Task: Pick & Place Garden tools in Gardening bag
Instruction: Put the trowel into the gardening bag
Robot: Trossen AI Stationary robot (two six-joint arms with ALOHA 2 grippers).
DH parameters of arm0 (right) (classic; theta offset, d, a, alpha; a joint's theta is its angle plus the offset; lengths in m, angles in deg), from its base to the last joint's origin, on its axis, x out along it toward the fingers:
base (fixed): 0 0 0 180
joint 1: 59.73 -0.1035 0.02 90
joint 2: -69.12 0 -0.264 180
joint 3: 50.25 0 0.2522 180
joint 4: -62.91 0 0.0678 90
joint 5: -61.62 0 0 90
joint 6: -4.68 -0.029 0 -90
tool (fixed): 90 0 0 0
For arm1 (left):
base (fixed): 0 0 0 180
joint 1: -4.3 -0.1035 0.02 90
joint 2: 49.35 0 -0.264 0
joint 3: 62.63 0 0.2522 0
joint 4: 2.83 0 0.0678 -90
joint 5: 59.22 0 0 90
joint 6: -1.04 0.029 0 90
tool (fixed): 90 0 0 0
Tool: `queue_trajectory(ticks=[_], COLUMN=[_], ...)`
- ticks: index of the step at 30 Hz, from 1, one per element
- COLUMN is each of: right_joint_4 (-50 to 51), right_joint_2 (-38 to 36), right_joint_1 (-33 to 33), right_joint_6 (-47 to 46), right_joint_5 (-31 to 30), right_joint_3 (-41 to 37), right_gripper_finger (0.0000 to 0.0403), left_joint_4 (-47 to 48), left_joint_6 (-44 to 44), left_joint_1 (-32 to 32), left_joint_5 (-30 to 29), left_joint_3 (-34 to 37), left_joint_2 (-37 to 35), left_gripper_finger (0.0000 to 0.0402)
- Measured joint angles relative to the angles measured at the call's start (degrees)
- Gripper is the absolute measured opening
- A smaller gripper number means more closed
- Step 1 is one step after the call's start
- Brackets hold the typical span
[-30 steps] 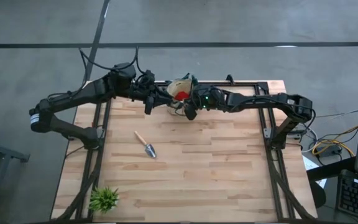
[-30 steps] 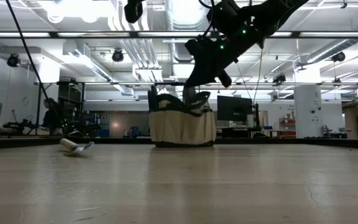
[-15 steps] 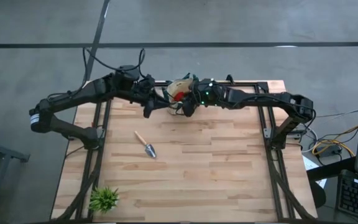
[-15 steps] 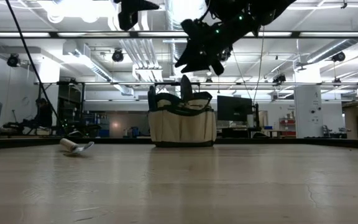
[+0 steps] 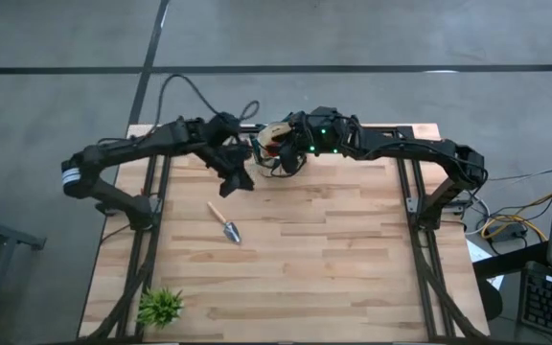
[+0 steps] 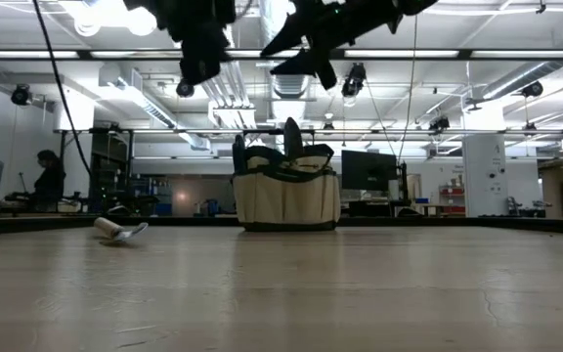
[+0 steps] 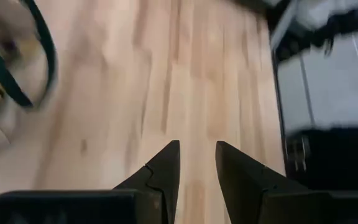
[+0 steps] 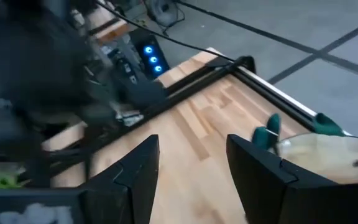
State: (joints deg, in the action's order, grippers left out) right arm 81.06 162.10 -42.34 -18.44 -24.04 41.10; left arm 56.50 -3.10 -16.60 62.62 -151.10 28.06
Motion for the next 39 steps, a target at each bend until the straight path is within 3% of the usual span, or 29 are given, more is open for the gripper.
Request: queue_trajectory(ticks=[7, 14, 19, 24, 39], right_joint_4=[7.93, 9.09, 9.21, 9.21, 8.45], right_joint_2=[-3.19, -6.83, -7.42, -7.66, -7.66], right_joint_1=[-0.09, -0.68, -1.57, -2.57, -2.89], right_joint_6=[0.01, -0.45, -1.66, -2.01, -2.37], right_joint_5=[2.29, 2.1, 1.9, 1.9, 1.51], right_joint_3=[2.81, 2.15, 2.04, 2.03, 2.0], right_gripper_finger=[0.0167, 0.0153, 0.0146, 0.0139, 0.0116], left_joint_4=[14.89, 17.96, 17.88, 17.45, 7.37], left_joint_6=[14.89, 30.44, 36.64, 41.41, 43.54], left_joint_1=[0.67, 3.52, 5.93, 7.79, 8.6], left_joint_5=[4.72, 2.44, -2.01, -5.39, -6.51], left_joint_3=[0.02, 0.2, 0.75, 2.91, 11.68], left_joint_2=[7.4, 15.0, 18.58, 20.94, 22.57], left_gripper_finger=[0.0106, 0.0106, 0.0106, 0.0106, 0.0106])
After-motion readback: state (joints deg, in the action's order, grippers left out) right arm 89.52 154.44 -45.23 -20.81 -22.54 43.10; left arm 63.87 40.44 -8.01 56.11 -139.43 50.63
